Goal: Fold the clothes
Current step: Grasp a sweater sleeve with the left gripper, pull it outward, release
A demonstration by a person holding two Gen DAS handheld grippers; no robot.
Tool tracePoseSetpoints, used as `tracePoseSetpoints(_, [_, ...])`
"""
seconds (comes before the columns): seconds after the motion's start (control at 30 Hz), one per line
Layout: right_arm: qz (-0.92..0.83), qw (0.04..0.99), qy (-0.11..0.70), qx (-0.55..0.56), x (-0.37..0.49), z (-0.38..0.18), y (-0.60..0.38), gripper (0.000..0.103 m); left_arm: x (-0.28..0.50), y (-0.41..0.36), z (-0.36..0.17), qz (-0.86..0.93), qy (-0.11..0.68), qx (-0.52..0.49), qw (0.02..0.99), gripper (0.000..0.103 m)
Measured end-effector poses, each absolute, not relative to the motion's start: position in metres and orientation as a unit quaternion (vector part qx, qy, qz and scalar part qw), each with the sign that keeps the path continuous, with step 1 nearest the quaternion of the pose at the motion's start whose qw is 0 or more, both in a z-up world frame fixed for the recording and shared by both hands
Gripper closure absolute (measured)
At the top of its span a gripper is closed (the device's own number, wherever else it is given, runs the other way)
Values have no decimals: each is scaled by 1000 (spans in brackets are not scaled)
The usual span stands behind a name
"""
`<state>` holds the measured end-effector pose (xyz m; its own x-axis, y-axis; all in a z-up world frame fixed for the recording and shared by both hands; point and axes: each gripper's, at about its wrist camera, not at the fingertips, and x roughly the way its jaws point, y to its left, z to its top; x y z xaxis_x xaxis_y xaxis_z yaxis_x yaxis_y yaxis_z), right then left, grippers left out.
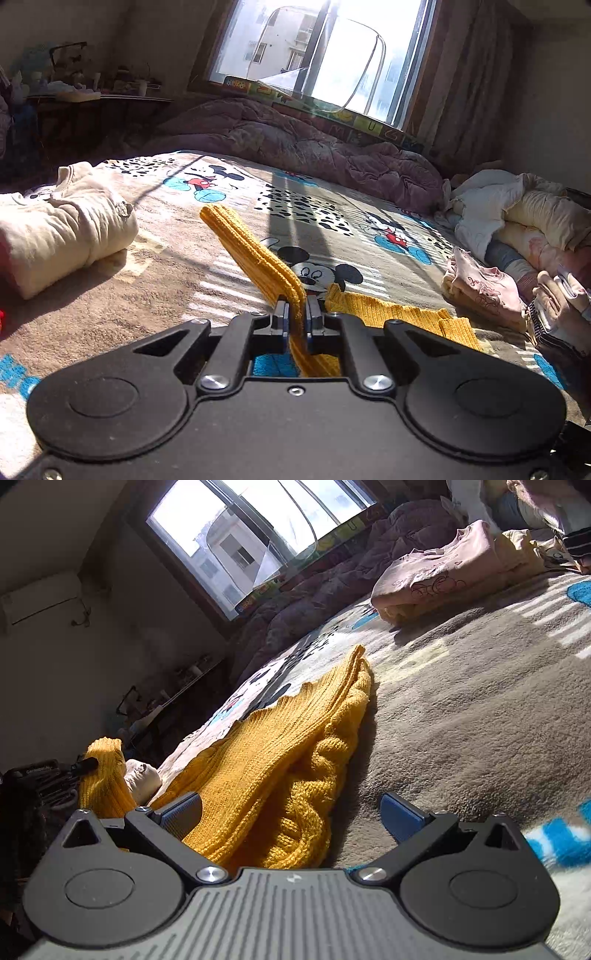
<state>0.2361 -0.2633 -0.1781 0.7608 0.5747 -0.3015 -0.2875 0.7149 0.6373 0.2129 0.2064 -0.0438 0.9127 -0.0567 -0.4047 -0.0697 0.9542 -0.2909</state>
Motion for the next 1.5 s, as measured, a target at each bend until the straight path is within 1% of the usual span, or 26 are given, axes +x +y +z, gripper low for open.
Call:
tracePoseSetpoints(0.17, [240,893,248,289,236,-177,-262,1,188,240,-69,57,234,-170,956,97])
tracePoseSetpoints(0.33, [240,894,248,287,236,-177,-262,1,173,255,-97,86,275,-181,940,96])
tracePoseSetpoints(0.37, [239,894,248,287,235,-177,-261,1,173,259,-106,93,289,-185,934,94])
tracePoseSetpoints(0.43, [239,894,248,286,236,-177,-261,1,172,271,-124,99,308,-226,919,82])
tracePoseSetpoints(0.53, [239,894,249,286,236,-178,-261,1,165,297,-133,91,288,-327,895,72])
tracePoseSetpoints(0.57, [239,894,249,285,236,-178,-261,1,165,300,-135,92,284,-338,893,63])
tracePoseSetpoints(0.6, [239,894,249,285,236,-178,-261,1,166,304,-137,93,279,-349,890,63])
tracePoseSetpoints(0.63, [239,894,249,285,237,-178,-261,1,166,307,-139,94,274,-360,887,64])
tracePoseSetpoints(0.67, [239,894,249,284,237,-178,-261,1,166,310,-141,95,270,-371,883,76])
tracePoseSetpoints(0.7, [239,895,250,284,237,-178,-261,1,168,310,-138,98,268,-357,890,90])
tracePoseSetpoints(0.73, [238,895,250,283,237,-178,-261,1,172,305,-131,102,268,-319,903,96])
tracePoseSetpoints(0.83, [237,895,251,281,237,-177,-261,1,170,287,-93,105,189,-203,955,96])
tracePoseSetpoints(0.87, [237,895,251,281,236,-177,-261,1,171,287,-90,101,179,-199,958,95])
tracePoseSetpoints(0.9, [237,895,252,281,236,-177,-261,1,175,290,-92,106,190,-201,955,94])
tracePoseSetpoints(0.93, [237,896,252,280,236,-177,-261,1,181,291,-101,121,217,-197,948,90])
tracePoseSetpoints(1.0, [236,896,252,279,236,-177,-261,1,193,295,-122,163,279,-182,929,75])
tracePoseSetpoints(1.03, [236,896,253,278,236,-177,-261,1,195,296,-126,176,290,-184,922,74])
tracePoseSetpoints(1.07, [236,896,253,278,236,-177,-261,1,193,298,-124,182,286,-195,920,69])
tracePoseSetpoints(1.1, [236,896,253,277,236,-177,-260,1,191,296,-120,194,282,-189,920,60])
tracePoseSetpoints(1.13, [235,897,253,277,236,-177,-260,1,189,291,-115,210,279,-169,922,54])
tracePoseSetpoints(1.17, [235,897,253,277,236,-177,-260,1,186,284,-111,222,274,-147,924,51])
tracePoseSetpoints(1.2, [235,897,253,277,236,-177,-260,1,184,279,-109,225,272,-135,926,51])
tracePoseSetpoints(1.27, [235,897,255,275,236,-176,-260,1,180,272,-105,210,269,-151,928,48])
tracePoseSetpoints(1.3, [234,897,256,273,236,-176,-259,1,178,267,-102,200,265,-163,929,44])
tracePoseSetpoints(1.37, [232,899,260,265,236,-174,-256,1,177,255,-96,173,261,-175,933,40])
tracePoseSetpoints(1.5, [228,903,282,231,232,-165,-249,1,187,213,-89,67,266,-190,943,37])
